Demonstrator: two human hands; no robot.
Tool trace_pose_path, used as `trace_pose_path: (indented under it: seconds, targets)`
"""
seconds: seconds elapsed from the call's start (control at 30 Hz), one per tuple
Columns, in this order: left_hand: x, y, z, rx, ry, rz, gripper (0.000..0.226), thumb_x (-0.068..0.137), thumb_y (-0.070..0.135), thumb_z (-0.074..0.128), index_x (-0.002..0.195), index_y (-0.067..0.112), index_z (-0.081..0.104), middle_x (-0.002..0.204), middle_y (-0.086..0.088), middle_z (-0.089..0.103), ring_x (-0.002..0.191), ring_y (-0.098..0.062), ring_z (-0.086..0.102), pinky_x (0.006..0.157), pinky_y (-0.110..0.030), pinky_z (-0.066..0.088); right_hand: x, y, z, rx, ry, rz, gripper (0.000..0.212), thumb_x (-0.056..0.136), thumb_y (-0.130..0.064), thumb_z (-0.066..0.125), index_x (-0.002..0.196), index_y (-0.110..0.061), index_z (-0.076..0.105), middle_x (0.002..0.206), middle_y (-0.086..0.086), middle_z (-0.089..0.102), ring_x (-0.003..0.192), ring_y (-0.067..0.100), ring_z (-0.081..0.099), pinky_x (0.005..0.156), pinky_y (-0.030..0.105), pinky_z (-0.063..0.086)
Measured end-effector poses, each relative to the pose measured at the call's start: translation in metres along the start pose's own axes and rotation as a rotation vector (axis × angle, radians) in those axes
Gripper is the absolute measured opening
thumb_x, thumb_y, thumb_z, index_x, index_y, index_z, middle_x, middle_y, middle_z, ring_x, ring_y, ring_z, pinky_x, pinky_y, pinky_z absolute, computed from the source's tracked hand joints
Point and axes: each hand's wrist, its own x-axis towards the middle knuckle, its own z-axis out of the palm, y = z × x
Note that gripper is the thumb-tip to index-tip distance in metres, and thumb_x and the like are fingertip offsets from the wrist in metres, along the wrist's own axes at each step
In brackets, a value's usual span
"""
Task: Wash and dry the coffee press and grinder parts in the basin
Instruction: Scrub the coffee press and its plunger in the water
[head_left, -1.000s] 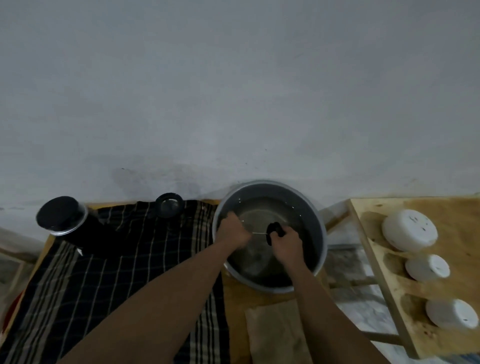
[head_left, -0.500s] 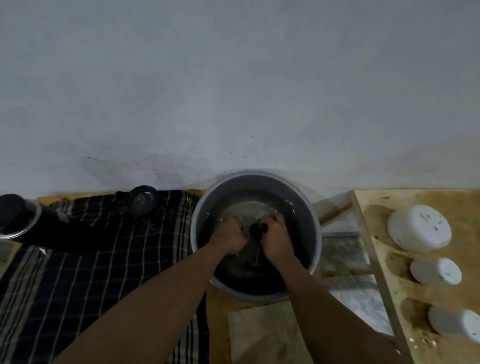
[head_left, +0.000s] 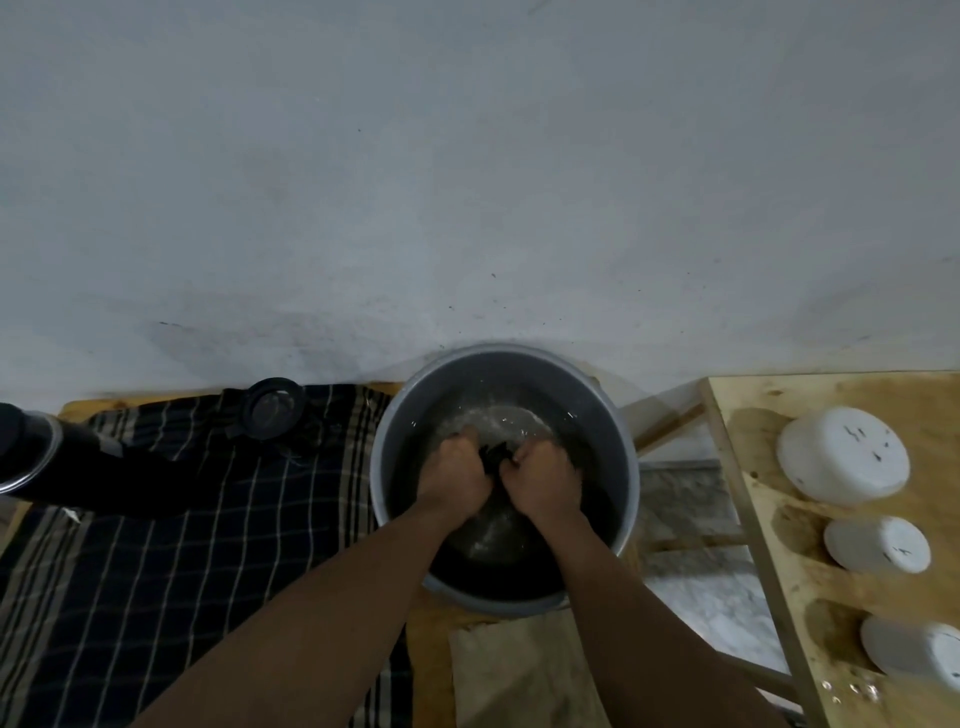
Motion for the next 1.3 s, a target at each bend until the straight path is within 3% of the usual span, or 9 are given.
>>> trace_pose_path:
  seconds: [0.2,0.37,0.6,0.7,0.8,0.9,1.0,1.2,1.3]
  targets:
    - [0.001,-0.003,-0.007,-0.041,-0.036,0.02,0.042,0.078,0.031,0.078,0.115,0.016,0.065,0.11,-0.008,0.07,0.099,-0.024,0.069,0.09,-0.036,0.057,0.01,-0.016,-0.006,0.263,-0.217,0.019,0.026,0.096,-0.029,0.052,0.083,-0.012,0.065,0.09,0.015,0.069,0.085,0.03,0.064,0.08,0.035,0.048]
    - [-0.001,-0.002,-0.009,-0.063,-0.019,0.036,0.028,0.08,0.022,0.077,0.104,0.012,0.066,0.101,-0.01,0.073,0.095,-0.025,0.07,0.085,-0.035,0.057,0.004,-0.023,-0.003,0.455,-0.184,0.047,0.026,0.101,-0.017,0.057,0.084,-0.004,0.072,0.089,0.014,0.069,0.08,0.018,0.058,0.064,0.026,0.036]
    - [-0.002,-0.013,-0.005,-0.24,-0.056,0.09,0.047,0.078,0.018,0.083,0.122,0.017,0.065,0.113,-0.002,0.07,0.106,-0.017,0.066,0.092,-0.023,0.048,0.004,-0.01,0.012,0.806,-0.302,0.245,0.016,0.098,-0.018,0.065,0.083,-0.02,0.071,0.09,0.008,0.074,0.093,0.028,0.07,0.091,0.041,0.057]
    - [-0.004,-0.013,-0.006,-0.226,-0.039,0.074,0.042,0.08,0.016,0.08,0.12,0.015,0.068,0.114,-0.004,0.07,0.107,-0.017,0.064,0.09,-0.019,0.044,0.004,-0.009,0.022,0.796,-0.32,0.286,0.015,0.094,-0.022,0.07,0.08,-0.017,0.069,0.085,0.008,0.073,0.092,0.03,0.07,0.092,0.045,0.057]
    - [-0.005,-0.01,-0.006,-0.202,-0.04,0.038,0.037,0.073,0.023,0.083,0.107,0.017,0.071,0.104,-0.004,0.073,0.097,-0.019,0.069,0.086,-0.026,0.054,0.002,-0.007,0.016,0.773,-0.059,0.303,0.025,0.079,-0.026,0.085,0.079,-0.016,0.062,0.08,0.003,0.066,0.082,0.023,0.064,0.078,0.031,0.051]
    - [-0.007,-0.006,-0.011,-0.147,-0.068,-0.024,0.052,0.063,0.021,0.084,0.112,0.017,0.068,0.107,-0.005,0.07,0.1,-0.023,0.068,0.086,-0.036,0.06,-0.003,-0.002,0.002,0.607,0.171,0.317,0.031,0.091,-0.027,0.073,0.109,-0.01,0.054,0.108,0.008,0.059,0.096,0.027,0.061,0.079,0.029,0.04]
    - [-0.011,-0.009,-0.015,-0.121,-0.127,-0.006,0.049,0.062,0.022,0.087,0.105,0.015,0.064,0.104,-0.005,0.069,0.099,-0.02,0.066,0.084,-0.032,0.058,0.003,0.008,0.004,0.379,0.111,0.265,0.038,0.098,-0.011,0.058,0.135,-0.009,0.049,0.14,0.019,0.045,0.113,0.037,0.057,0.092,0.037,0.044]
    - [-0.008,-0.014,-0.012,-0.226,-0.263,-0.128,0.06,0.073,0.068,0.069,0.099,0.014,0.074,0.095,-0.001,0.072,0.086,-0.015,0.068,0.08,-0.03,0.055,0.011,0.018,0.003,0.314,0.067,0.193,0.021,0.101,-0.007,0.054,0.11,-0.005,0.072,0.107,0.016,0.073,0.104,0.031,0.067,0.088,0.034,0.05]
    - [0.002,-0.017,-0.013,-0.202,-0.271,-0.233,0.042,0.101,0.043,0.053,0.113,0.005,0.068,0.113,-0.014,0.067,0.099,-0.024,0.063,0.083,-0.03,0.044,0.01,0.021,0.005,0.27,0.049,0.127,0.018,0.097,-0.02,0.065,0.096,-0.005,0.074,0.095,0.016,0.074,0.094,0.033,0.068,0.08,0.035,0.051]
